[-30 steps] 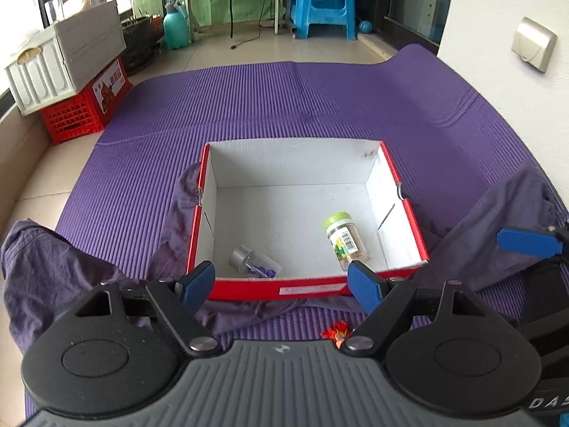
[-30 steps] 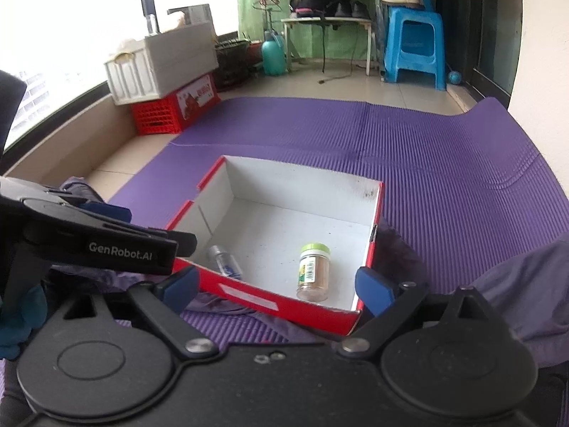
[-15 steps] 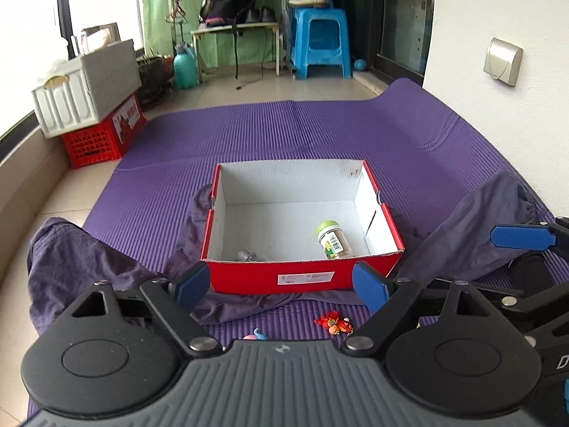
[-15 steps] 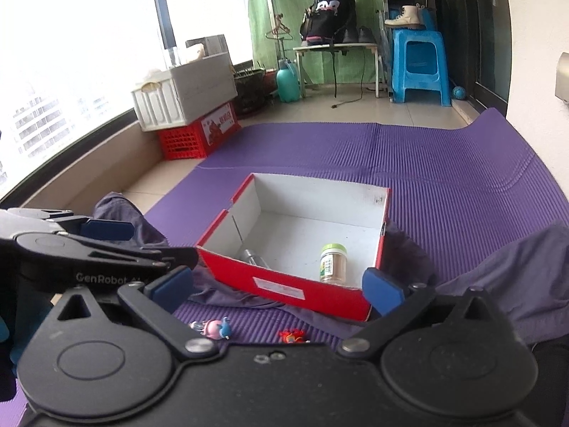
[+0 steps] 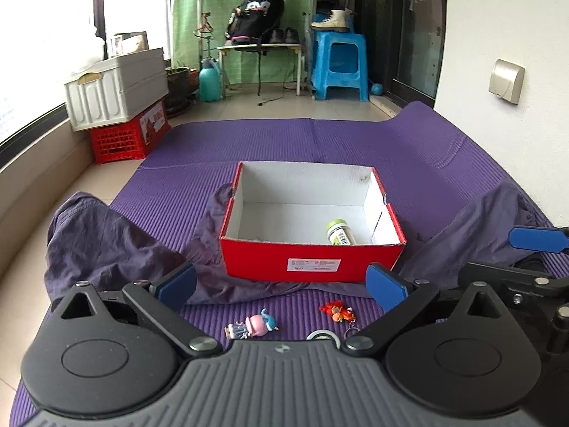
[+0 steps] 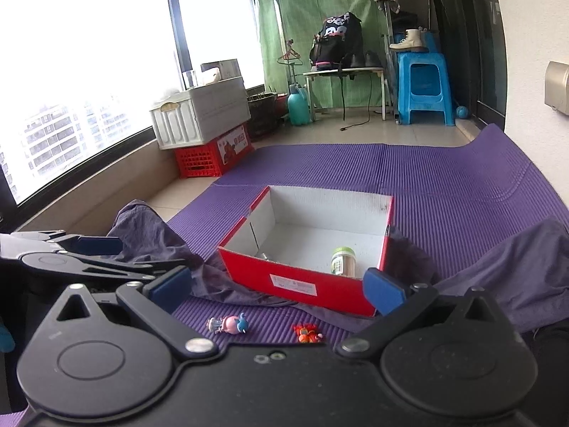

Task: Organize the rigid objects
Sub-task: 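Lift both tools out of the box back toward the items, then grasp pink binder clip with left tool while right tool grasps toothpaste tube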

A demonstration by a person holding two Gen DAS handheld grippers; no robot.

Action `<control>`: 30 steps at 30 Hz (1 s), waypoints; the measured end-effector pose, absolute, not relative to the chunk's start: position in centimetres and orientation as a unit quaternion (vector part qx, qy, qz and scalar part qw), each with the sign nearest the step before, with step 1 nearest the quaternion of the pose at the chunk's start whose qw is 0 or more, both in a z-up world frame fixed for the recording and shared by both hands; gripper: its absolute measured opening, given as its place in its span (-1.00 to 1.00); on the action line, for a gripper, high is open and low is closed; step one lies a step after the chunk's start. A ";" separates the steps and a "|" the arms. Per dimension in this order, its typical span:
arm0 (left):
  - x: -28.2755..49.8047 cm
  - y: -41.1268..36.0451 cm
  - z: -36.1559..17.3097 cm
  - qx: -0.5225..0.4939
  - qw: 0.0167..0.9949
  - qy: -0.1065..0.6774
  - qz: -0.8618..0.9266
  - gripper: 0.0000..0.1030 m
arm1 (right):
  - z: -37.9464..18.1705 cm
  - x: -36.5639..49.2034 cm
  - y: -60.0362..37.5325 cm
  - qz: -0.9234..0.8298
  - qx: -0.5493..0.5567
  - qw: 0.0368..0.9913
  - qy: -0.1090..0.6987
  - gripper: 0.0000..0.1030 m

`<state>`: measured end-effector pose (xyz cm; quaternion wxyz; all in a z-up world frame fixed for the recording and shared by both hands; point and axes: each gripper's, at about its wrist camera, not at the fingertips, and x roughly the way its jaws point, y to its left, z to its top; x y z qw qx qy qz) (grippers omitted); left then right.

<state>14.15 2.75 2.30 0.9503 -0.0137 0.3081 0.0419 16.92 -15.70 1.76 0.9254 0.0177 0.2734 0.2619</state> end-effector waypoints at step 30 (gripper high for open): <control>10.5 2.7 -9.6 -0.033 0.913 0.405 0.048 0.98 | -9.1 14.9 -15.6 0.216 -0.017 0.887 0.408 0.83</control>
